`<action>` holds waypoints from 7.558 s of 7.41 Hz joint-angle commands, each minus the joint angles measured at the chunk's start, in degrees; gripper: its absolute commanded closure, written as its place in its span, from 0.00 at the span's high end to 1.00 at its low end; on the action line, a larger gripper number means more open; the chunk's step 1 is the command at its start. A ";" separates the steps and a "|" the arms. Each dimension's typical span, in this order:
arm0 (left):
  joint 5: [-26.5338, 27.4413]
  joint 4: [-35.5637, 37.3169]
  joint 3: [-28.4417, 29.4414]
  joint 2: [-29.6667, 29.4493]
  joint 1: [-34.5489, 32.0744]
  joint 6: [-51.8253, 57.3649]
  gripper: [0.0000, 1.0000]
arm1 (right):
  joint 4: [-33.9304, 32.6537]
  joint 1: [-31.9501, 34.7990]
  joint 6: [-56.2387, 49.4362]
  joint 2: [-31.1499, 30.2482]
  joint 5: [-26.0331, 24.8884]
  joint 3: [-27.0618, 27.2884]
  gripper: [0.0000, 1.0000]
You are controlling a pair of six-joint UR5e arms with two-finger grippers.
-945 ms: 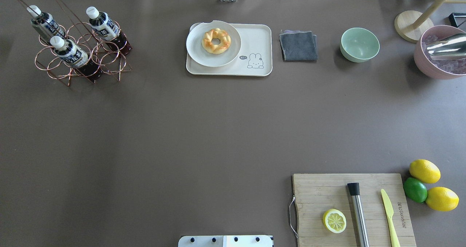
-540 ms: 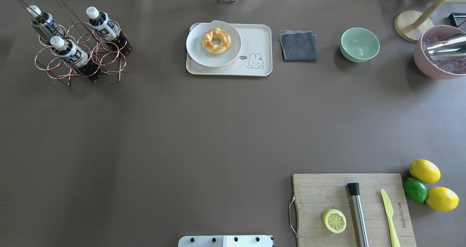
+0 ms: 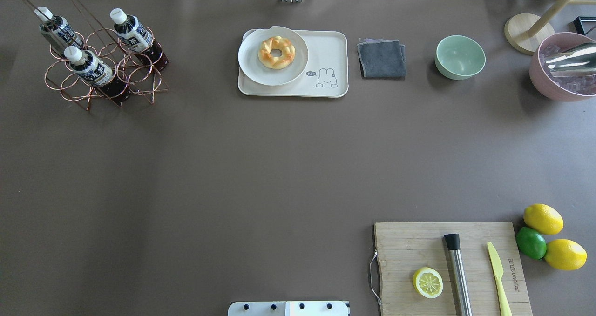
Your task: Place tea on tray
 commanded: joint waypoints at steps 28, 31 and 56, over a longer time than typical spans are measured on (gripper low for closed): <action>13.27 -2.16 9.38 -33.25 33.95 -45.18 0.41 | 0.09 0.09 0.02 -2.83 3.35 0.86 1.00; 13.27 -1.90 9.11 -33.34 33.86 -45.80 0.00 | 0.09 0.09 -0.07 -2.83 3.35 1.03 1.00; 45.62 31.50 0.15 -67.27 74.73 -75.33 0.00 | 0.09 -0.26 0.20 -2.65 4.85 3.49 1.00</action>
